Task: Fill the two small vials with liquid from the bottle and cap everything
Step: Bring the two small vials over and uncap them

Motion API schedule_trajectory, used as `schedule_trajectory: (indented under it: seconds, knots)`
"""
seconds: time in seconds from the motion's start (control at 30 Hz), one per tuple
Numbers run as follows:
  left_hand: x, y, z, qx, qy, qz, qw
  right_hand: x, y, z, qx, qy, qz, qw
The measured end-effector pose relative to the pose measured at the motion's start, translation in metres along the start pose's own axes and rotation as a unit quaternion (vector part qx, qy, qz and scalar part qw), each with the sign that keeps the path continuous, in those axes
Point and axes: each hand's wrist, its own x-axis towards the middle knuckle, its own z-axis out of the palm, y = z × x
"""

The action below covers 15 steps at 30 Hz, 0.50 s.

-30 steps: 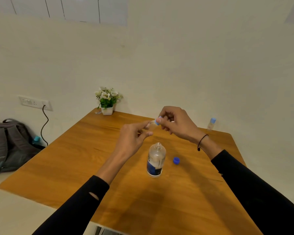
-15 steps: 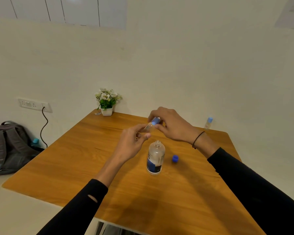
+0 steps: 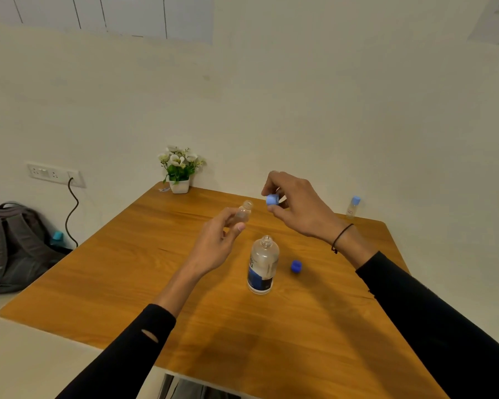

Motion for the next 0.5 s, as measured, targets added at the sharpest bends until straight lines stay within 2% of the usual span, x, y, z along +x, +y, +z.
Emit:
schedule_trajectory:
  seconds: [0.17, 0.23, 0.33, 0.5]
  knots:
    - [-0.001, -0.021, 0.005, -0.038, -0.013, -0.043, 0.998, -0.013, 0.040, 0.023, -0.072, 0.045, 0.101, 0.991]
    - [0.002, -0.035, 0.011, -0.016, -0.022, -0.068, 0.997, -0.019, 0.058, 0.035, -0.051, 0.050, 0.150, 0.986]
    - [0.008, -0.057, 0.024, 0.011, 0.007, -0.120, 0.993, -0.026, 0.084, 0.056, -0.018, 0.033, 0.213, 0.976]
    - [0.021, -0.082, 0.047, 0.059, -0.040, -0.171, 0.983, -0.047, 0.132, 0.086, -0.017, 0.023, 0.293, 0.956]
